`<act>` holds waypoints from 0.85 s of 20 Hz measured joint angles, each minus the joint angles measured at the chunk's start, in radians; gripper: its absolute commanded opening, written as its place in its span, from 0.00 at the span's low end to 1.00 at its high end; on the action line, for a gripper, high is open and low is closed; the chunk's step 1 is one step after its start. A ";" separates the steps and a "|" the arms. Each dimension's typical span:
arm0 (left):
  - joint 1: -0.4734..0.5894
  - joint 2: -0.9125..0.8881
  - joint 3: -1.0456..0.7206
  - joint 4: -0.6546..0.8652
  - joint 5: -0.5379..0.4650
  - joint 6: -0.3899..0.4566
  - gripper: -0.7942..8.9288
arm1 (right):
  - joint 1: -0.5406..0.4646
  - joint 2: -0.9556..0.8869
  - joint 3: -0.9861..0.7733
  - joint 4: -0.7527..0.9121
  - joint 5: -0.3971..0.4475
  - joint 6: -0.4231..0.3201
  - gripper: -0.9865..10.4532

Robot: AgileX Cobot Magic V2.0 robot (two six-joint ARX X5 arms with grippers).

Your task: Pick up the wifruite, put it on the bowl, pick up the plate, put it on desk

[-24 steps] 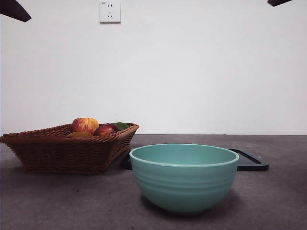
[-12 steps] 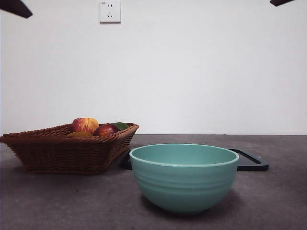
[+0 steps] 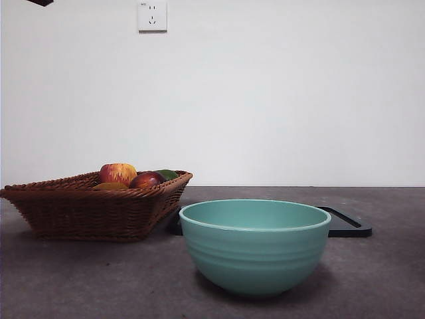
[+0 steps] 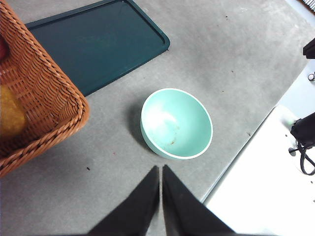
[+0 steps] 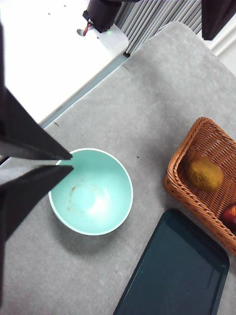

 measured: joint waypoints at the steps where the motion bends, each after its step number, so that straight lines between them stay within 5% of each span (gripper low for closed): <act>1: 0.000 0.000 0.000 0.000 0.000 0.000 0.09 | 0.000 0.000 0.000 0.000 0.000 0.000 0.09; 12: 0.050 -0.088 0.000 0.041 -0.037 0.008 0.09 | 0.000 0.000 0.000 0.000 0.000 0.000 0.09; 17: 0.275 -0.315 -0.083 0.396 -0.193 0.017 0.09 | 0.000 0.000 0.000 0.000 0.000 0.000 0.09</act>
